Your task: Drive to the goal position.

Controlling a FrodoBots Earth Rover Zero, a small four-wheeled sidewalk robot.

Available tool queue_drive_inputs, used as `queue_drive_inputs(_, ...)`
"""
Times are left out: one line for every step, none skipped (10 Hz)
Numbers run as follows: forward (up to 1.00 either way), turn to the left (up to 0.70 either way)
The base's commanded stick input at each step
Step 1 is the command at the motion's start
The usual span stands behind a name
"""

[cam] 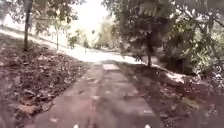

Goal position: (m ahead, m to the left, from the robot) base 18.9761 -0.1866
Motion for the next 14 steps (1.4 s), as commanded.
queue_drive_inputs(1.00, 0.00)
queue_drive_inputs(1.00, 0.00)
queue_drive_inputs(1.00, 0.00)
queue_drive_inputs(1.00, 0.00)
queue_drive_inputs(1.00, 0.00)
queue_drive_inputs(1.00, 0.00)
queue_drive_inputs(1.00, 0.00)
queue_drive_inputs(1.00, 0.00)
queue_drive_inputs(1.00, 0.00)
queue_drive_inputs(1.00, 0.00)
queue_drive_inputs(1.00, 0.00)
queue_drive_inputs(1.00, 0.00)
queue_drive_inputs(1.00, 0.00)
queue_drive_inputs(1.00, 0.00)
